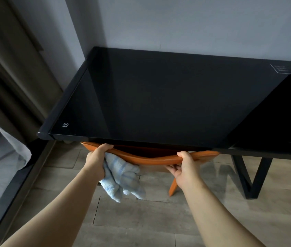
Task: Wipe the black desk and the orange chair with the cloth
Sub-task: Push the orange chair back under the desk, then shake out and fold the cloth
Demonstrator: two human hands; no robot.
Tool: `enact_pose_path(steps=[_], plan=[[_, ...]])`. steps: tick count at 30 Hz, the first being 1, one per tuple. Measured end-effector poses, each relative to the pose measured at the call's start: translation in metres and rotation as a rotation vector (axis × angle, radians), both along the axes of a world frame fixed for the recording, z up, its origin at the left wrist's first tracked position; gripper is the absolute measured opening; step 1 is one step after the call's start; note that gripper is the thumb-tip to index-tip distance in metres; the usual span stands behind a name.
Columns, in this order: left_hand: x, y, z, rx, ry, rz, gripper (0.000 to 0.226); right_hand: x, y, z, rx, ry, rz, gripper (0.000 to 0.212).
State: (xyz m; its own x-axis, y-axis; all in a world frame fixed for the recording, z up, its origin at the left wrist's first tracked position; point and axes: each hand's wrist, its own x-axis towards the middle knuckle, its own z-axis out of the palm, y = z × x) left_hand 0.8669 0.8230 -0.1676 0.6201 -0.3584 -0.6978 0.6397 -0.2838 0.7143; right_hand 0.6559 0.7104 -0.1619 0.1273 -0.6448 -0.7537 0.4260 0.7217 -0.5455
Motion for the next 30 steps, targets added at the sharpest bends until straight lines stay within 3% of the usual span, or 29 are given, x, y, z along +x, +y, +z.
enact_pose_path(steps=[9,13,16,18,19,21,24,27,30], plan=[[-0.003,0.000,0.007,0.032,0.008,-0.053,0.043,-0.007,0.005,0.012,-0.003,0.060,0.119,0.053],[-0.016,0.012,0.016,0.072,-0.064,-0.075,0.052,-0.020,0.015,0.020,-0.034,0.185,0.244,0.074],[-0.028,0.033,0.025,0.133,-0.154,-0.166,0.045,-0.025,0.044,0.021,-0.106,0.276,0.394,0.051],[-0.037,0.044,0.034,0.123,-0.223,-0.240,0.030,-0.028,0.065,0.024,-0.223,0.350,0.598,0.021],[-0.042,0.046,0.041,0.098,-0.261,-0.270,0.023,-0.029,0.074,0.027,-0.316,0.397,0.718,0.020],[-0.052,0.046,0.060,0.038,-0.325,-0.317,0.018,-0.030,0.086,0.035,-0.526,0.405,0.929,0.031],[-0.067,0.037,0.101,-0.019,-0.435,-0.388,0.023,-0.031,0.099,0.062,-0.748,0.225,1.090,0.060],[-0.082,0.031,0.149,-0.068,-0.539,-0.479,0.027,-0.033,0.100,0.093,-0.882,0.140,1.045,0.062],[-0.094,0.035,0.192,-0.149,-0.689,-0.758,0.037,-0.041,0.091,0.136,-0.987,0.225,0.808,0.024]])
